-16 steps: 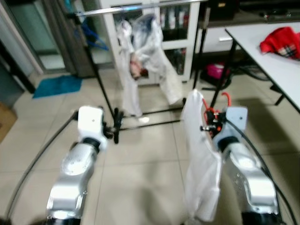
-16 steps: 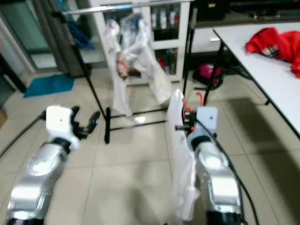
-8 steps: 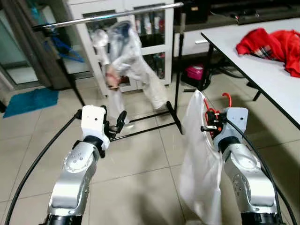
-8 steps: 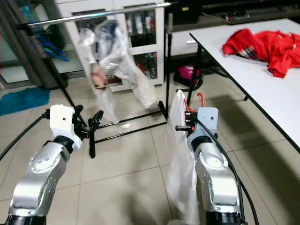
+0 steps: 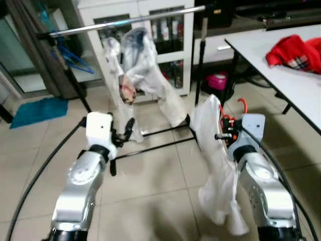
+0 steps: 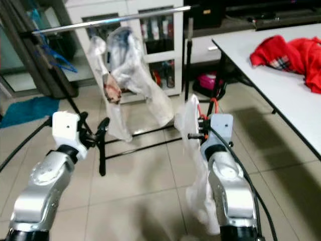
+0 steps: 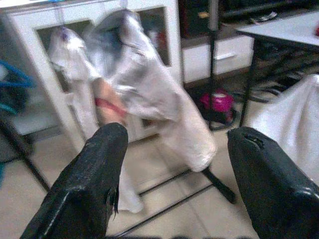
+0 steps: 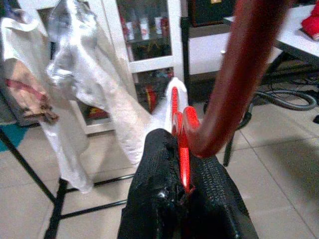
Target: Hang hanger
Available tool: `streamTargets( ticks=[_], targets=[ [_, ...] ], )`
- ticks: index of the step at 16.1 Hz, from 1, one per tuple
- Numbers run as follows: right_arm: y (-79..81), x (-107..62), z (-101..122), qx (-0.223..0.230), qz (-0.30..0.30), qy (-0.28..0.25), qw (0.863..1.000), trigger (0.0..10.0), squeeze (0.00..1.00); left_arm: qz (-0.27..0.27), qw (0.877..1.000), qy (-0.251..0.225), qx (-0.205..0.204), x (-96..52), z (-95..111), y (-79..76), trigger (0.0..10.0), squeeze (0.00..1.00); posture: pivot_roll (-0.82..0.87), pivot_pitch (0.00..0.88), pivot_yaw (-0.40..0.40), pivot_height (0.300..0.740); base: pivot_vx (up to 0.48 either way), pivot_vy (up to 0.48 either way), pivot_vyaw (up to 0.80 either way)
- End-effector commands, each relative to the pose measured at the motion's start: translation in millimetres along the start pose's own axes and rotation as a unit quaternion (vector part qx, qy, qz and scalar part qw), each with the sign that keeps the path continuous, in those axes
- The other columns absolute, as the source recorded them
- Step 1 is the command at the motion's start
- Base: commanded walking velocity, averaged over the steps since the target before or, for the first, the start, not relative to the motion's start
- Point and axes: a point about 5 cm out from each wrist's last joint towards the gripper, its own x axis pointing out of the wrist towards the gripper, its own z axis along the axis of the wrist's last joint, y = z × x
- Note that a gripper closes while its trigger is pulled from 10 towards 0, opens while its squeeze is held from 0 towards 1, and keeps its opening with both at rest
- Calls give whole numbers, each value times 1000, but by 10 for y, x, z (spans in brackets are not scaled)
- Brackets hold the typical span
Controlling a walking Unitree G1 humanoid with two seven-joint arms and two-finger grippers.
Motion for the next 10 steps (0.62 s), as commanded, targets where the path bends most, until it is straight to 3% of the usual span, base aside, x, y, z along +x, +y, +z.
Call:
streamTargets(
  ticks=[1, 4, 10],
  targets=[
    [14, 8, 80, 0, 0, -20, 1000, 10000, 0, 10, 1000, -5, 10, -8, 43, 57, 10000, 188, -122, 21, 102, 740, 345, 0, -800],
    [15, 7, 80, -7, 1, -19, 1000, 10000, 0, 8, 1000, -6, 10, -6, 46, 51, 10000, 188, -123, 22, 103, 740, 344, 0, -800],
    [37, -1, 96, -6, 9, -27, 1000, 10000, 0, 6, 1000, -7, 10, -12, 46, 38, 10000, 188, -123, 28, 102, 740, 343, 0, 0]
  ],
)
